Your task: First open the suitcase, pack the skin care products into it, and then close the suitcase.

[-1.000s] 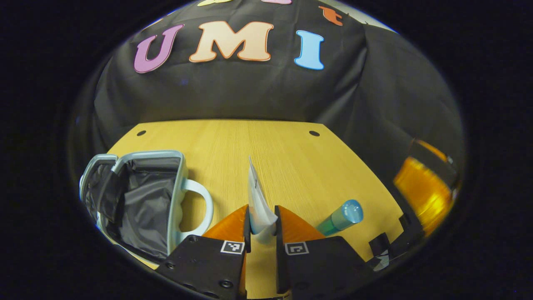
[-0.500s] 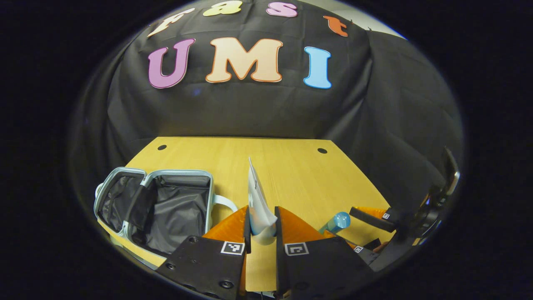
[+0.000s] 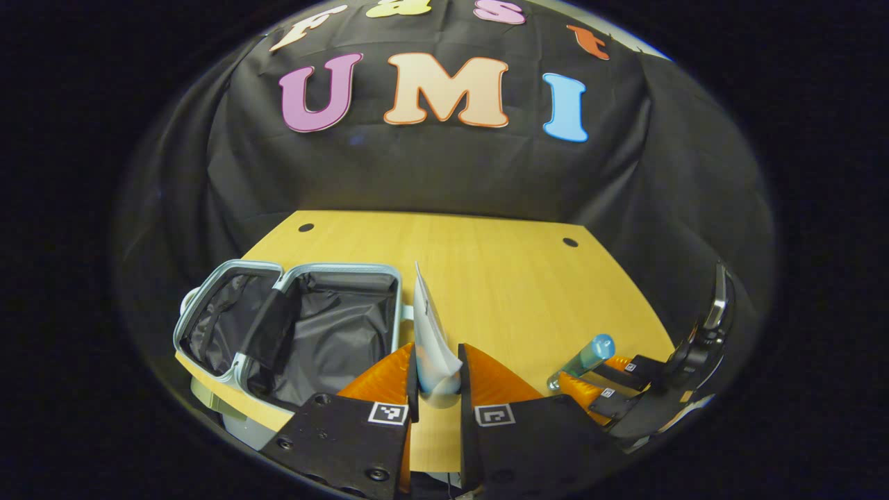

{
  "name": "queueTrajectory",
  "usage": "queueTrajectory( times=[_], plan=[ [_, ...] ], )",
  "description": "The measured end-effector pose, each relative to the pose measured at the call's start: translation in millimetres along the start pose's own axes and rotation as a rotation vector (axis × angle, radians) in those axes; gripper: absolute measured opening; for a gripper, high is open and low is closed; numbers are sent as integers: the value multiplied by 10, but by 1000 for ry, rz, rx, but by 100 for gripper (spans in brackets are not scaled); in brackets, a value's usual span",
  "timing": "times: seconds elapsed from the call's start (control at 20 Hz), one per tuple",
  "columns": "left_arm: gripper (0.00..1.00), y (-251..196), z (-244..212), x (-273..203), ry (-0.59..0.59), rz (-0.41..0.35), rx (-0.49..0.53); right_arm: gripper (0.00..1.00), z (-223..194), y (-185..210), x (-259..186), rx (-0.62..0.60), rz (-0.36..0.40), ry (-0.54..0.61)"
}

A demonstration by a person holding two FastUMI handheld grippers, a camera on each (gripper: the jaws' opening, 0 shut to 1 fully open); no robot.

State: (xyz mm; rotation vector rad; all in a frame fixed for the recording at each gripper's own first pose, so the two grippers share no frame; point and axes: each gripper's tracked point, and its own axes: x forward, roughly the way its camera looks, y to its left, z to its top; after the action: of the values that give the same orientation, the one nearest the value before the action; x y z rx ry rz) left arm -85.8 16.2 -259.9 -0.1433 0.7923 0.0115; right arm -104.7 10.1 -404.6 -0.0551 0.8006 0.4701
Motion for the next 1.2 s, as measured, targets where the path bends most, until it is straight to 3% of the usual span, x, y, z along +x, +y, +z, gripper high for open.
queueTrajectory(
  times=[0.4,0.75,1.2],
  plan=[
    [21,1029,-411,147,216,116,28,46,749,533,-190,76,86,-20],
    [21,1527,-719,560,371,90,40,45,1240,1181,-182,180,147,-14],
    [22,1736,-886,931,419,-6,19,47,1202,2042,145,140,230,112]
  ],
)
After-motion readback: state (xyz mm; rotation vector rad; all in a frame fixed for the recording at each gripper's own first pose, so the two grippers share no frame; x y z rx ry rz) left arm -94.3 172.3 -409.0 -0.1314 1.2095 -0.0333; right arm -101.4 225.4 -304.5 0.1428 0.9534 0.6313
